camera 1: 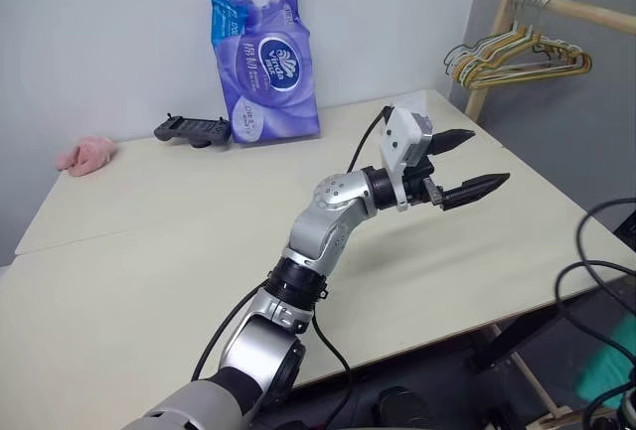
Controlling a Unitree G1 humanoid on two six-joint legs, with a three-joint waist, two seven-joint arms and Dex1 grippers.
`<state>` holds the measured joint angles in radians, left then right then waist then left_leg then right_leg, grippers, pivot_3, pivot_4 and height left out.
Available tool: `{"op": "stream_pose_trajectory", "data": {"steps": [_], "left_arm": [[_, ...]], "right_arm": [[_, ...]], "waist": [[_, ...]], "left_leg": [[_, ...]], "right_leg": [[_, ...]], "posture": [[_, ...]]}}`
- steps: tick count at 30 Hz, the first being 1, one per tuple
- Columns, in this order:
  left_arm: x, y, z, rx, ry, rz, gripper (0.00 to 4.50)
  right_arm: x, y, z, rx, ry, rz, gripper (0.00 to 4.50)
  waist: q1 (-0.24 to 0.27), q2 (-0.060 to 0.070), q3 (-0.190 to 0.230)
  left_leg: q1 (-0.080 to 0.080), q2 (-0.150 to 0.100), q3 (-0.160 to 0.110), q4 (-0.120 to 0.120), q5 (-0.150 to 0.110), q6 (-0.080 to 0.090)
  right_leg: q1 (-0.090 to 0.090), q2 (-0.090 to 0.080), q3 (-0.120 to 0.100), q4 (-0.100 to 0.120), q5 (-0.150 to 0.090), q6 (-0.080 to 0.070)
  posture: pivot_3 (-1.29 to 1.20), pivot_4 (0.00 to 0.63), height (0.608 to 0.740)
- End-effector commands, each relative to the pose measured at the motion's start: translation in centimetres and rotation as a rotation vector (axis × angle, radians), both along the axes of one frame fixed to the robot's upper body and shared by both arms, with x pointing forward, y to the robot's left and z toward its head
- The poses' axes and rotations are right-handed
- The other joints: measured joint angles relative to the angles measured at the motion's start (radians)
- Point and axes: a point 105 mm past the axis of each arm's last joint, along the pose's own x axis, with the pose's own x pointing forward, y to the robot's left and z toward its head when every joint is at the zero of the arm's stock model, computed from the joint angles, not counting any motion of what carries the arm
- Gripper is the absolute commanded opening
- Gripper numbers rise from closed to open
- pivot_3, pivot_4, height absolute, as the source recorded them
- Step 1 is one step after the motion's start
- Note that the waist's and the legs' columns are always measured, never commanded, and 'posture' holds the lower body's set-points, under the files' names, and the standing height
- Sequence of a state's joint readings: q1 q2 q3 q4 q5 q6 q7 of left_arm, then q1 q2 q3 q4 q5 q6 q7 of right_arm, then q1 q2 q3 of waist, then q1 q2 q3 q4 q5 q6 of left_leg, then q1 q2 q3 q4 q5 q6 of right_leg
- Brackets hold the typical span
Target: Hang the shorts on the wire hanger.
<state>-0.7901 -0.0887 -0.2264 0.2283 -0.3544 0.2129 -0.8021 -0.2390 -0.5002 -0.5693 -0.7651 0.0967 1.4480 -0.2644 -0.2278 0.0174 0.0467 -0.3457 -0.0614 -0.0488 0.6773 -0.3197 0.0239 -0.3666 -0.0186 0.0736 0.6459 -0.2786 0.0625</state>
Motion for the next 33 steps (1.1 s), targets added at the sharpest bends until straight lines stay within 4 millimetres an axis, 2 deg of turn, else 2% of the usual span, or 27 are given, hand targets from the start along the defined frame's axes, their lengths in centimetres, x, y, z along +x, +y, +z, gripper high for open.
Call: {"op": "stream_pose_trajectory", "data": {"steps": [1, 2, 4, 7, 11, 13, 15, 17, 22, 25, 27, 29, 33], "left_arm": [[0.4, 1.3, 1.2, -0.035, -0.029, 0.048, 4.50], [0.7, 1.7, 1.0, -0.032, -0.024, 0.067, 4.50], [1.2, 2.7, 0.5, -0.019, -0.016, 0.114, 4.50], [1.7, 4.2, -0.2, -0.001, 0.000, 0.177, 4.50], [3.2, 7.5, -1.7, 0.020, 0.026, 0.358, 4.50], [4.2, 10.1, -2.8, 0.040, 0.034, 0.518, 4.50], [5.4, 13.5, -4.0, 0.043, 0.062, 0.732, 4.50], [5.7, 15.6, -4.8, 0.044, 0.089, 0.860, 4.50], [4.5, 21.1, -8.5, 0.082, 0.210, 1.155, 4.50], [4.0, 22.2, -9.2, 0.090, 0.235, 1.210, 4.50], [3.4, 24.2, -10.3, 0.146, 0.248, 1.317, 4.50], [2.9, 25.4, -10.7, 0.157, 0.259, 1.366, 4.50], [2.7, 25.4, -11.0, 0.132, 0.293, 1.350, 4.50]], "right_arm": [[2.6, 3.8, 1.7, -0.037, -0.071, 0.197, 4.45], [3.7, 5.3, 1.7, -0.028, -0.087, 0.282, 4.45], [5.2, 7.0, 1.4, 0.000, -0.105, 0.362, 4.45], [6.5, 8.5, 1.1, 0.023, -0.121, 0.446, 4.45], [8.8, 11.4, 0.7, 0.081, -0.160, 0.619, 4.45], [10.1, 13.2, 0.3, 0.075, -0.168, 0.711, 4.45], [11.2, 15.3, -0.2, 0.076, -0.185, 0.814, 4.45], [11.9, 16.9, -0.5, 0.064, -0.196, 0.889, 4.45], [12.7, 21.6, -2.0, 0.073, -0.218, 1.105, 4.45], [13.0, 22.6, -2.5, 0.074, -0.226, 1.136, 4.45], [13.1, 24.2, -3.9, 0.119, -0.223, 1.181, 4.45], [13.2, 24.2, -5.9, 0.189, -0.211, 1.154, 4.45], [13.2, 23.4, -7.4, 0.214, -0.200, 1.111, 4.45]], "waist": [[0.001, -0.001, 0.002], [0.000, -0.003, 0.004], [0.000, -0.005, 0.006], [0.011, -0.005, 0.008], [0.021, -0.009, 0.011], [0.031, -0.009, 0.011], [0.038, -0.009, 0.011], [0.051, -0.010, 0.011], [0.111, -0.015, 0.007], [0.164, -0.018, 0.007], [0.203, -0.022, 0.006], [0.234, -0.025, 0.003], [0.287, -0.027, 0.002]], "left_leg": [[-0.002, 0.000, 0.000, 0.000, 0.000, 0.000], [-0.002, 0.000, 0.000, 0.000, 0.000, 0.000], [-0.003, 0.001, 0.000, 0.000, 0.000, 0.000], [-0.004, 0.001, -0.002, -0.001, 0.000, 0.000], [-0.005, 0.001, -0.003, 0.000, 0.000, -0.001], [-0.005, 0.000, -0.003, 0.000, -0.001, -0.002], [-0.005, 0.000, -0.004, 0.000, -0.001, -0.003], [-0.005, 0.000, -0.005, -0.001, -0.001, -0.003], [-0.013, 0.000, -0.006, -0.001, 0.003, -0.011], [-0.018, 0.000, -0.006, 0.001, 0.005, -0.015], [-0.019, 0.000, -0.006, 0.001, 0.006, -0.016], [-0.018, 0.000, -0.007, 0.000, 0.007, -0.018], [-0.018, 0.000, -0.011, 0.001, 0.008, -0.019]], "right_leg": [[-0.002, 0.000, 0.000, 0.000, 0.000, 0.000], [-0.003, 0.000, 0.000, 0.000, 0.000, 0.000], [-0.005, -0.001, 0.001, 0.000, 0.000, 0.000], [-0.006, -0.001, -0.001, 0.001, 0.001, 0.000], [-0.007, -0.002, -0.002, 0.001, 0.004, -0.006], [-0.007, -0.003, -0.002, 0.001, 0.004, -0.006], [-0.007, -0.003, -0.003, 0.002, 0.004, -0.007], [-0.008, -0.003, -0.003, 0.003, 0.005, -0.007], [-0.020, -0.003, -0.004, 0.009, 0.005, -0.008], [-0.027, -0.003, -0.004, 0.014, 0.006, -0.009], [-0.028, -0.003, -0.005, 0.015, 0.007, -0.011], [-0.028, -0.003, -0.006, 0.017, 0.007, -0.013], [-0.030, -0.002, -0.010, 0.017, 0.010, -0.018]], "posture": [[-0.30, 0.057, 0.740], [-0.29, 0.056, 0.740], [-0.28, 0.056, 0.740], [-0.26, 0.054, 0.740], [-0.22, 0.049, 0.740], [-0.18, 0.046, 0.740], [-0.14, 0.039, 0.740], [-0.08, 0.032, 0.740], [0.00, 0.017, 0.740], [0.04, 0.013, 0.740], [0.12, 0.007, 0.740], [0.17, 0.004, 0.740], [0.21, 0.003, 0.740]]}}
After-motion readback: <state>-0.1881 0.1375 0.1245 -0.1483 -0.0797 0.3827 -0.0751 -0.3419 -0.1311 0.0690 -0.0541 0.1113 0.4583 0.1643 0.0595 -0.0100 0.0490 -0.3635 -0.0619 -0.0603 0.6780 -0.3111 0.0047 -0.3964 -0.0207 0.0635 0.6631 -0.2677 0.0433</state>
